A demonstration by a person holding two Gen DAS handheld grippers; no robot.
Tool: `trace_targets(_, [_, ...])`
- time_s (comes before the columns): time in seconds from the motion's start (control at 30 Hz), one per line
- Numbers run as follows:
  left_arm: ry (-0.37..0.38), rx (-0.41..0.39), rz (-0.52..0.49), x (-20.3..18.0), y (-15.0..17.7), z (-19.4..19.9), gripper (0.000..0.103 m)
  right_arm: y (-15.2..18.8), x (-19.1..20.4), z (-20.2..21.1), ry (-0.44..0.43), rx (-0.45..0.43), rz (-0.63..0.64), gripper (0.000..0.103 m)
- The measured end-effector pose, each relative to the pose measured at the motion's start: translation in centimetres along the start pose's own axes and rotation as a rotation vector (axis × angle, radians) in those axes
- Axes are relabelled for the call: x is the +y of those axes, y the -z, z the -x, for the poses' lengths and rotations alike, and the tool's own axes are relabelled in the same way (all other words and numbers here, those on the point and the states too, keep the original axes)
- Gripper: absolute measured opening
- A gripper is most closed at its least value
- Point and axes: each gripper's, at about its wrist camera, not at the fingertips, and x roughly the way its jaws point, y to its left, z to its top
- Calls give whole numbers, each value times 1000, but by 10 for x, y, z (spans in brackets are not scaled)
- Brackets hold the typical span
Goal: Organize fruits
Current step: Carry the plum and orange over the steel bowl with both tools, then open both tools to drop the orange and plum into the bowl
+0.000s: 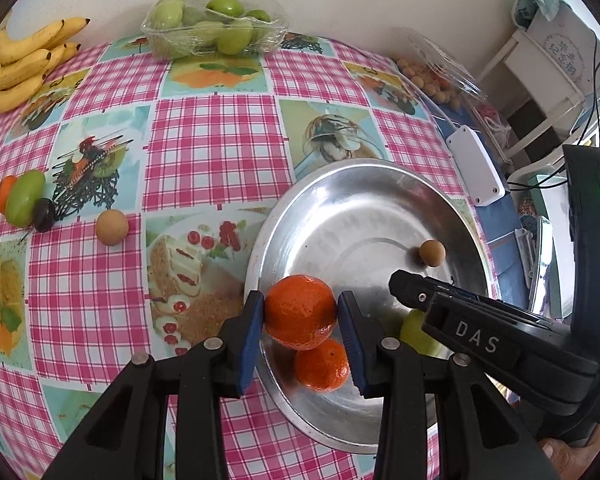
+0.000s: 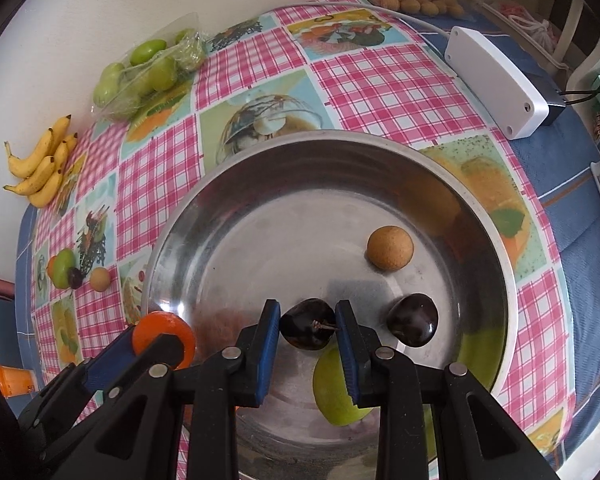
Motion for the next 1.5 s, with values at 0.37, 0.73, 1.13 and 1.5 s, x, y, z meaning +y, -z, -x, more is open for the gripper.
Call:
trace_targets(0.37, [10, -22, 29, 8, -4, 14, 40, -3, -3, 8, 2, -17, -4, 33])
trace_targets(0.73, [-112, -54, 188, 68, -11, 26, 64, -4, 4, 9, 14, -31, 24, 70])
trace_targets(1.13, [-287, -32, 336, 123, -1, 20, 86, -3, 20, -2, 22, -18, 93, 98])
trace_targets(1.5, [-363, -35, 285, 119, 1, 13, 91, -4, 31, -3, 27, -33, 139, 103])
